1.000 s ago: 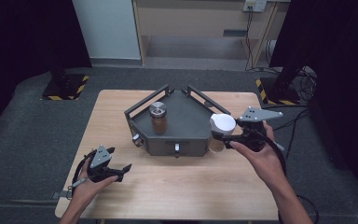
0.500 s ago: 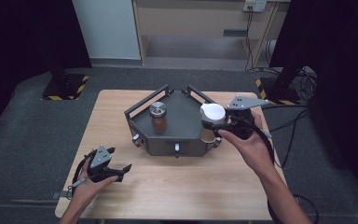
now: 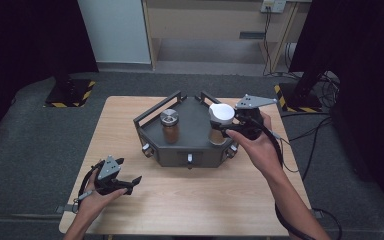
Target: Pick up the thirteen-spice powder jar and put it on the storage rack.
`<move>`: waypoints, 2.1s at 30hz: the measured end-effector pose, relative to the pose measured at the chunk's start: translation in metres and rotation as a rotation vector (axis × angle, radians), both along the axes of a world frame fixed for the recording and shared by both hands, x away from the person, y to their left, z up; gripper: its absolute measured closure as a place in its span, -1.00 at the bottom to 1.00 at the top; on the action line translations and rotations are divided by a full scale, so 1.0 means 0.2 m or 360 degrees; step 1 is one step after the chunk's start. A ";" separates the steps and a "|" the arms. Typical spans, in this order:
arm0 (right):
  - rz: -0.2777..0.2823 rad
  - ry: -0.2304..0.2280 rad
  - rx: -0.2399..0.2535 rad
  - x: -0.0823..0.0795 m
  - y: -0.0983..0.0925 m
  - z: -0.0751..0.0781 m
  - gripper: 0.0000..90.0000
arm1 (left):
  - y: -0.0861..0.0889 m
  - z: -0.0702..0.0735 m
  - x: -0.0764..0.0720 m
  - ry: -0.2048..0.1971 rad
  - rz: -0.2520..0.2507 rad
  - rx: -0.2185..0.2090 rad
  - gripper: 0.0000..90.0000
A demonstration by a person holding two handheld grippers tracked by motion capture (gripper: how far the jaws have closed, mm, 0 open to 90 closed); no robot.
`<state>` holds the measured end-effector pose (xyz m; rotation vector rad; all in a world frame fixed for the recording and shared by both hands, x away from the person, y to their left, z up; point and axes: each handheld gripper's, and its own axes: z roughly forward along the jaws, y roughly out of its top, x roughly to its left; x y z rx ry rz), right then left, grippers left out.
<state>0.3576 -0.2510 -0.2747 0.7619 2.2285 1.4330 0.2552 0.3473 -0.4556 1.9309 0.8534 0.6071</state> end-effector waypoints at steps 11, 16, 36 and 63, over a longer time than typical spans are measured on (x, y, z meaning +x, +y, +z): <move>-0.0015 0.0024 -0.0028 0.08 0.07 -0.04 -0.31 | 0.00 0.00 0.00 -0.0002 -0.0008 0.0002 -0.94; -0.0027 0.0028 -0.0031 0.10 0.10 -0.06 -0.31 | 0.00 0.00 0.00 -0.0003 -0.0007 -0.0007 -0.94; -0.0057 0.0047 -0.0061 0.17 0.16 -0.11 -0.31 | 0.01 0.00 0.00 -0.0007 -0.0019 -0.0006 -0.94; -0.0039 0.0044 -0.0068 0.17 0.17 -0.12 -0.34 | 0.00 0.00 0.00 -0.0021 -0.0013 0.0008 -0.94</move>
